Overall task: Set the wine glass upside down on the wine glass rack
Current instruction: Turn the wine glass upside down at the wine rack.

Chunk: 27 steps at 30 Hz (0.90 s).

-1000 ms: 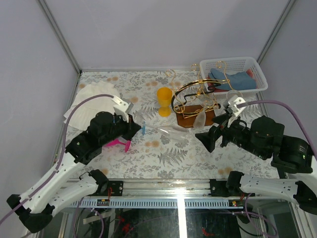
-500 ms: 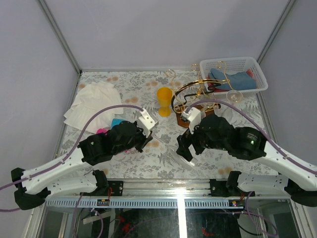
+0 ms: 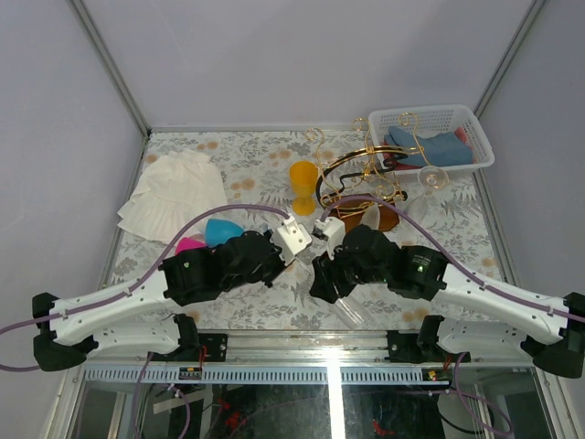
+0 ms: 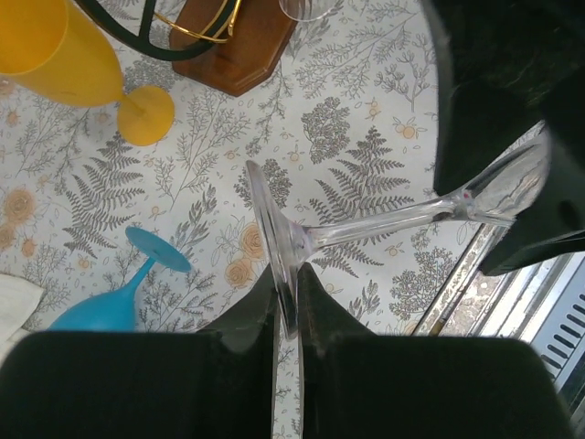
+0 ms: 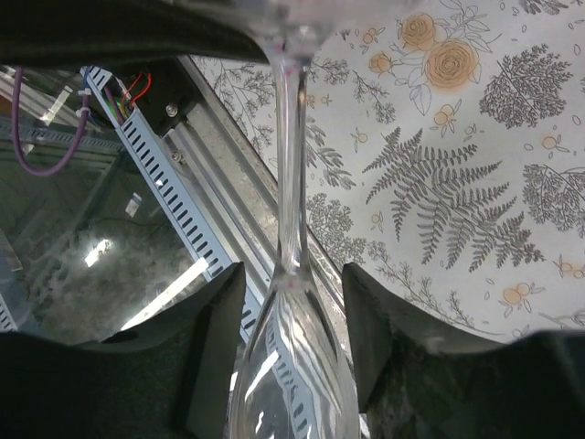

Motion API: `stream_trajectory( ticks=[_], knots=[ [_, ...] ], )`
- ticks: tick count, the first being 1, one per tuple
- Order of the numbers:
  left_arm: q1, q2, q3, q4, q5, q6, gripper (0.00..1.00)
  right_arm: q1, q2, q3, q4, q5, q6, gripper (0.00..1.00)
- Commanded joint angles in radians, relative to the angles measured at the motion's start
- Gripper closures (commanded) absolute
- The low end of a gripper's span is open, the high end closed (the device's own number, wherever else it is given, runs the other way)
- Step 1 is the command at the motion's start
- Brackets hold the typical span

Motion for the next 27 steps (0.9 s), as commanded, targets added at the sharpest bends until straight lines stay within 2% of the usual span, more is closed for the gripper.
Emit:
stream_trajectory(
  ticks=[1, 5, 6, 7, 9, 11, 12, 17, 20, 23, 27],
  knots=[
    [-0.024, 0.022, 0.028, 0.027, -0.028, 0.023, 1.0, 0.006, 0.012, -0.037, 0.178, -0.024, 0.049, 0.5],
    [-0.028, 0.011, 0.021, 0.029, -0.042, 0.021, 1.0, 0.005, 0.009, -0.085, 0.237, -0.011, 0.069, 0.59],
    [-0.029, 0.007, 0.018, 0.03, -0.045, 0.02, 1.0, 0.006, 0.004, -0.097, 0.248, -0.006, 0.073, 0.64],
    [-0.028, 0.004, 0.016, 0.03, -0.046, 0.019, 1.0, 0.005, -0.001, -0.104, 0.256, -0.003, 0.077, 0.75],
    [-0.029, 0.001, 0.012, 0.031, -0.048, 0.021, 1.0, 0.005, -0.012, -0.12, 0.271, 0.004, 0.09, 0.84],
    [-0.029, 0.001, 0.009, 0.031, -0.054, 0.022, 1.0, 0.005, -0.026, -0.137, 0.289, 0.006, 0.096, 0.97],
    [-0.028, 0.0, 0.007, 0.03, -0.057, 0.022, 1.0, 0.005, -0.033, -0.144, 0.292, 0.011, 0.098, 1.0],
    [-0.029, -0.009, 0.002, 0.037, -0.077, 0.019, 1.0, 0.006, -0.068, -0.185, 0.323, 0.034, 0.097, 1.0],
    [-0.028, -0.018, -0.003, 0.041, -0.089, 0.017, 0.97, 0.006, -0.09, -0.209, 0.361, 0.034, 0.09, 1.0],
    [-0.028, -0.028, -0.003, 0.048, -0.109, 0.007, 0.9, 0.006, -0.115, -0.234, 0.397, 0.046, 0.092, 1.0],
    [-0.028, -0.053, 0.019, 0.063, -0.114, -0.04, 0.7, 0.006, -0.146, -0.277, 0.46, 0.066, 0.052, 1.0]
  ],
)
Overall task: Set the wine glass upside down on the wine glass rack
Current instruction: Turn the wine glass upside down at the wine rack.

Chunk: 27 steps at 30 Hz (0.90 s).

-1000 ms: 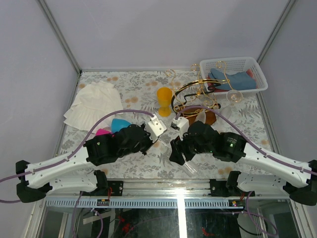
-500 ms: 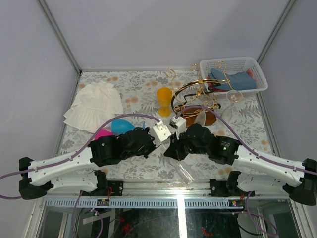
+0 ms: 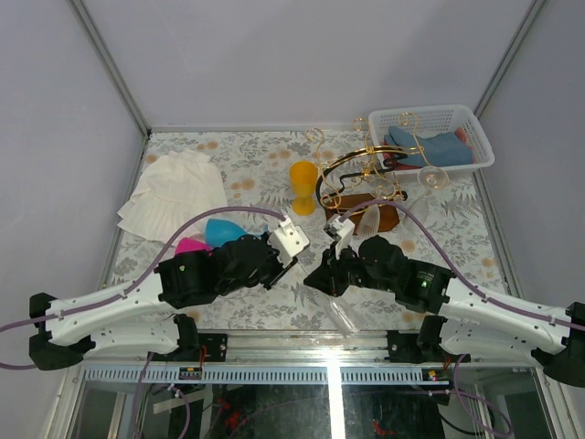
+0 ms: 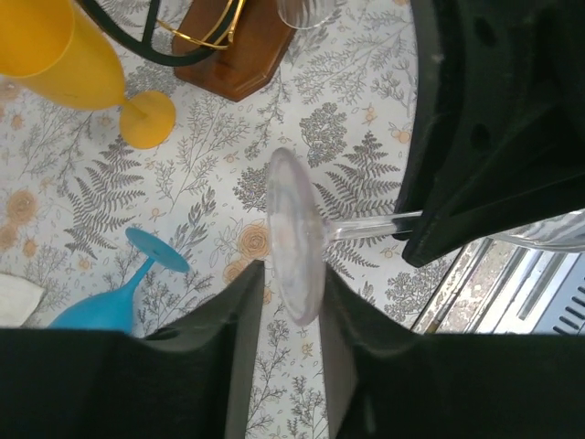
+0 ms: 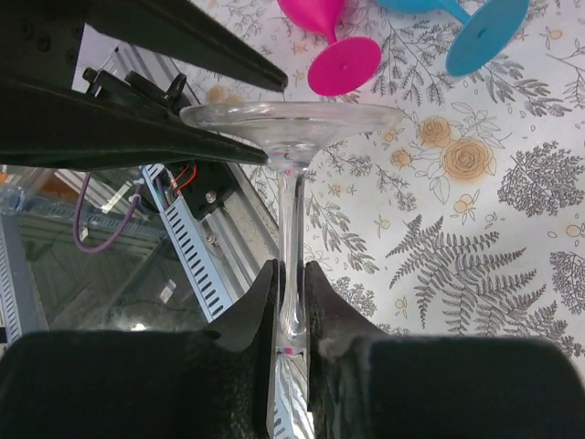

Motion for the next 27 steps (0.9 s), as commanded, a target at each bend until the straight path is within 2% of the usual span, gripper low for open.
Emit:
stream_trajectory(
  ticks=[1, 2, 10, 15, 17, 24, 27],
  knots=[
    [0.004, -0.056, 0.029, 0.072, -0.077, -0.048, 0.65, 0.006, -0.054, -0.056, 0.078, 0.047, -0.047, 1.0],
    [0.003, -0.065, 0.033, 0.083, -0.072, -0.055, 0.58, 0.006, -0.059, -0.074, 0.106, 0.066, -0.054, 1.0],
    [0.006, -0.123, 0.055, 0.145, -0.102, -0.091, 0.39, 0.006, -0.083, -0.177, 0.296, 0.168, -0.162, 1.0],
    [0.039, -0.13, 0.05, 0.191, -0.181, -0.118, 0.16, 0.006, -0.095, -0.286, 0.533, 0.212, -0.279, 1.0],
    [0.093, -0.126, 0.057, 0.199, -0.156, -0.139, 0.12, 0.006, -0.088, -0.33, 0.649, 0.231, -0.32, 1.0],
    [0.437, -0.102, 0.081, 0.249, 0.102, -0.218, 0.07, 0.005, 0.041, -0.448, 1.152, 0.261, -0.547, 1.0],
    [0.478, -0.093, 0.052, 0.283, 0.103, -0.237, 0.06, 0.004, 0.143, -0.426, 1.251, 0.291, -0.621, 1.0]
  ],
)
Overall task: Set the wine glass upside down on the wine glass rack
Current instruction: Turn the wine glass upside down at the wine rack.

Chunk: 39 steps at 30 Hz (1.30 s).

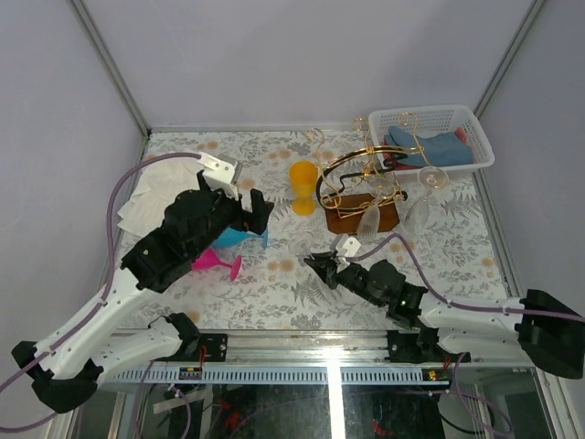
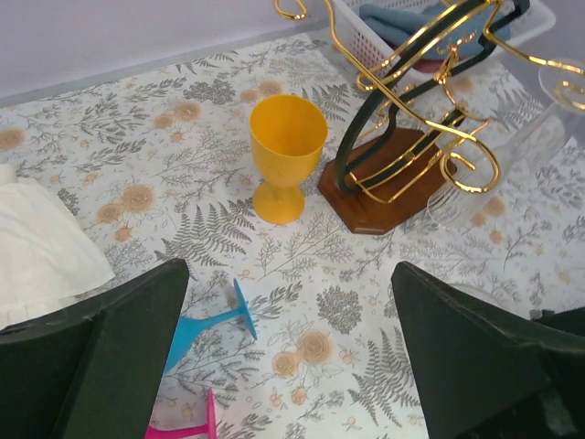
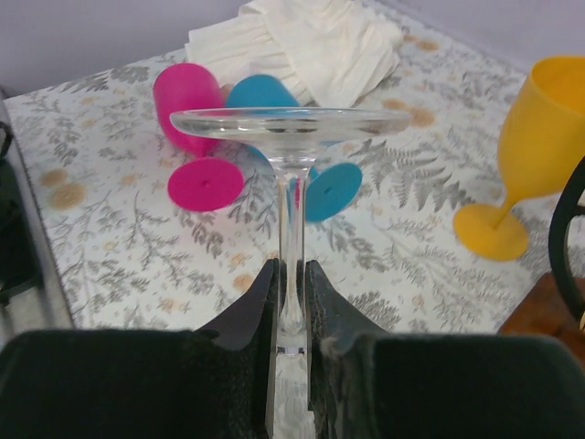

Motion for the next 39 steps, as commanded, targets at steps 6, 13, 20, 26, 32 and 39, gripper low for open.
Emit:
stream_trajectory(
  ticks=[6, 13, 20, 26, 32, 39],
  knots=[
    [0.08, -0.044, -0.082, 0.12, 0.001, -0.074, 0.01, -0.024, 0.282, 0.034, 0.696, 0.129, -0.241, 1.0],
    [0.087, -0.08, -0.113, 0.1, -0.096, -0.077, 0.0, -0.106, 0.443, 0.072, 0.949, 0.122, -0.206, 1.0],
    [0.091, -0.059, -0.106, 0.085, -0.09, -0.075, 0.0, -0.156, 0.508, 0.141, 0.954, 0.167, -0.196, 1.0],
    [0.1, -0.055, -0.106, 0.085, -0.072, -0.074, 0.0, -0.173, 0.526, 0.155, 0.954, 0.258, -0.176, 1.0],
    [0.109, -0.047, -0.103, 0.085, -0.05, -0.075, 0.0, -0.174, 0.538, 0.162, 0.955, 0.321, -0.165, 1.0],
    [0.115, -0.047, -0.103, 0.085, -0.046, -0.074, 0.0, -0.176, 0.542, 0.172, 0.953, 0.41, -0.162, 1.0]
  ],
)
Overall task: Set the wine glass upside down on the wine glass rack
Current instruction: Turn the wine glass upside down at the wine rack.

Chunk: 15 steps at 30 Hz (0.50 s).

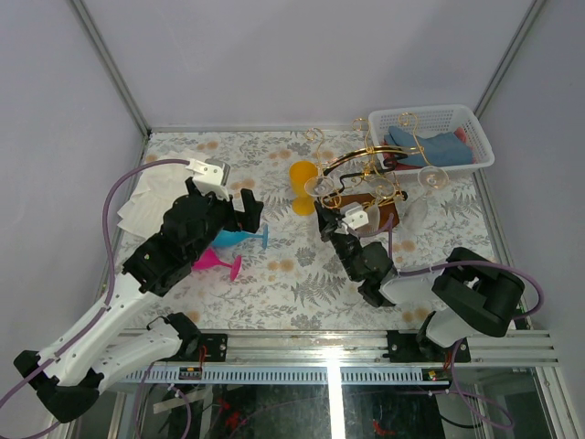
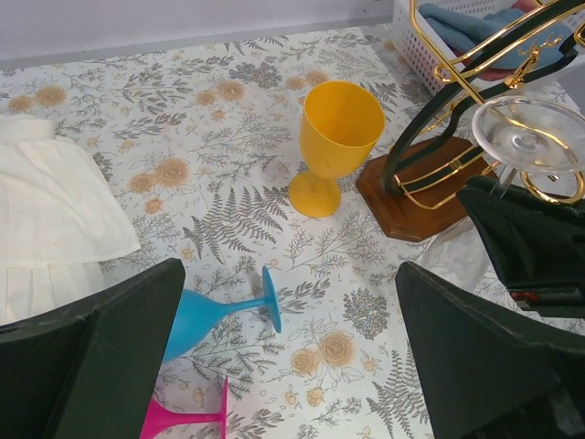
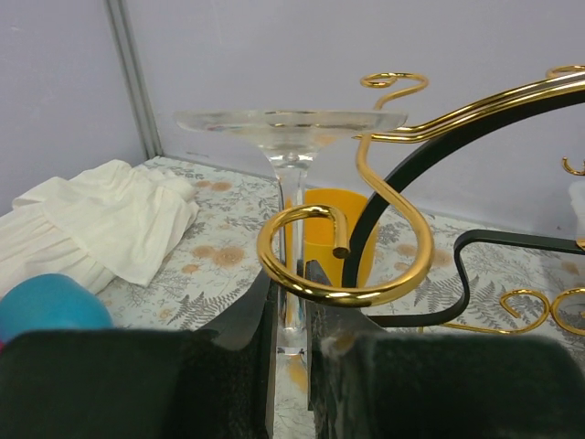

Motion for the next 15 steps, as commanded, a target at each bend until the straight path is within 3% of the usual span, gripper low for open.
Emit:
stream_trajectory(
  ticks=[1, 15],
  knots=[
    [0.011, -0.003, -0.002, 0.035, 0.005, -0.009, 0.0, -0.007, 0.001, 0.053, 0.159, 0.098, 0.008, 1.0],
    [0.021, 0.007, 0.0, 0.035, 0.037, -0.008, 0.0, -0.007, -0.022, 0.029, 0.161, 0.169, 0.016, 1.0]
  ],
)
